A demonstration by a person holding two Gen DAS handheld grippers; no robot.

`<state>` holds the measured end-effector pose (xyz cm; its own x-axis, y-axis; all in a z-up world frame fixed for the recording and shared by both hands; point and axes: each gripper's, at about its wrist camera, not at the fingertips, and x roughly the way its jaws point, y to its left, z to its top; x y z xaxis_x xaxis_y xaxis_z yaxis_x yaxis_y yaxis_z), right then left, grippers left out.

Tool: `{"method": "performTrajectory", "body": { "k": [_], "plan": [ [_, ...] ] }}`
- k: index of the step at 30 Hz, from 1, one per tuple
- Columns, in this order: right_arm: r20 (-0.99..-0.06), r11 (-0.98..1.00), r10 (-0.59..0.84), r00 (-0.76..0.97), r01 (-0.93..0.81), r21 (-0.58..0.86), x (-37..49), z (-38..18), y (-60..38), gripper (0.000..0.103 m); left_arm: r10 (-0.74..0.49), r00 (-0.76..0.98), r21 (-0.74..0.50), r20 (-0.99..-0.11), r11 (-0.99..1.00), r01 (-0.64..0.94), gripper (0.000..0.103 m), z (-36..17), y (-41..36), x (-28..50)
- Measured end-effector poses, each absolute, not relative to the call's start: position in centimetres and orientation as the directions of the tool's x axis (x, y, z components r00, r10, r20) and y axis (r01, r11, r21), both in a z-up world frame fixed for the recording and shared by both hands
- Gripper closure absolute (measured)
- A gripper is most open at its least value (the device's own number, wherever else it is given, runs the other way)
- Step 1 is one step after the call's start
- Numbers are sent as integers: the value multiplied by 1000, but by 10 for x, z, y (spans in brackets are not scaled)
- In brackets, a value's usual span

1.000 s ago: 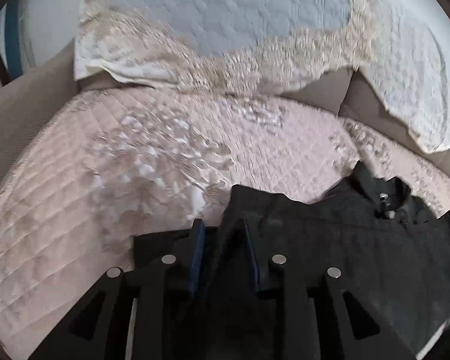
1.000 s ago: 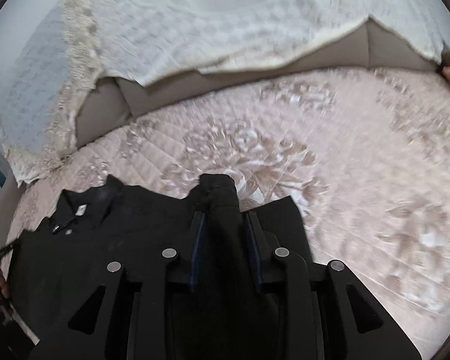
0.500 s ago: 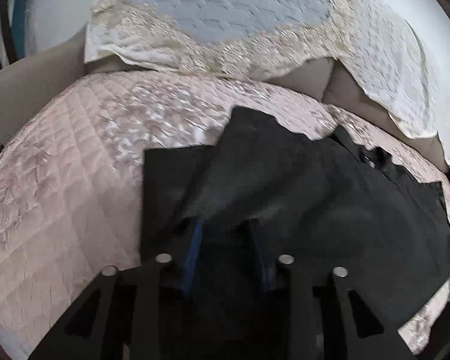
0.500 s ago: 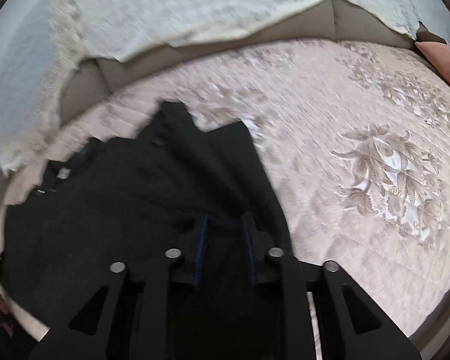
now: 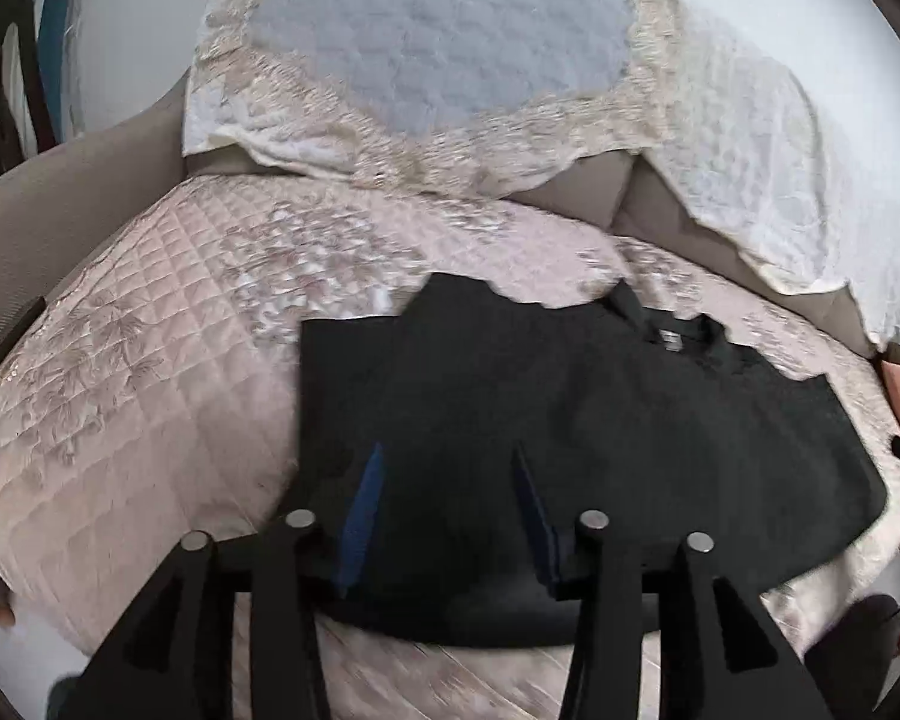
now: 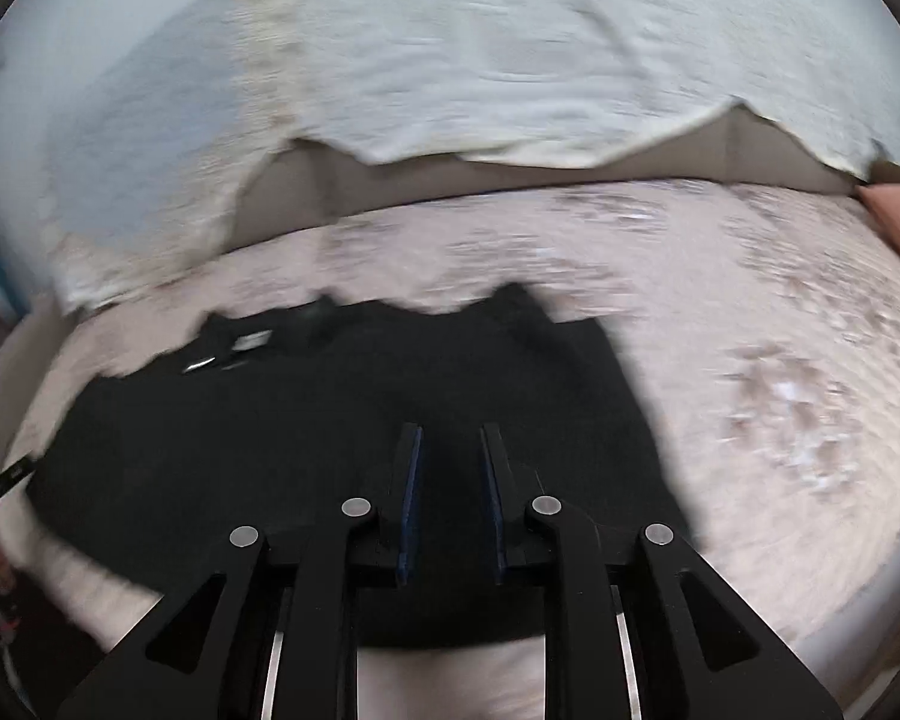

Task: Fold large clothes

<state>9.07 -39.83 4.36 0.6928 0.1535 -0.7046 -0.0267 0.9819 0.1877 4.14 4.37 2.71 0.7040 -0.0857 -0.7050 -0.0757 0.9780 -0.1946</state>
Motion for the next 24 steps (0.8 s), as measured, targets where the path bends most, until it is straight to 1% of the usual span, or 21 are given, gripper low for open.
{"method": "performTrajectory", "body": {
  "k": [2,5,10,12,16,22,23,24],
  "plan": [
    [-707,976,215,674,-115,186,78,42,-362,84,-91,702,-180,-706,982,-53,54,29,31,33],
    [-717,949,314,622,-217,228,65,32,-313,84,-85,684,-162,-724,986,-48,54,24,20,30],
    [-713,910,403,573,-331,248,58,14,-244,84,-36,634,-107,-773,992,-74,53,5,14,32],
    [-723,908,401,562,-351,230,59,8,-228,84,-26,616,-96,-787,992,-81,52,-4,14,32],
    [-772,910,380,509,-356,213,64,-13,-208,84,-26,618,-93,-786,993,-76,51,-7,14,28],
    [-752,903,397,526,-371,217,64,3,-200,84,-34,621,-123,-783,987,-101,50,6,25,25],
    [-748,901,402,527,-374,221,64,6,-198,84,-26,628,-122,-778,986,-110,48,9,27,25],
    [-745,898,408,527,-377,225,65,7,-194,84,-4,637,-112,-771,985,-129,43,13,31,25]
  ]
}}
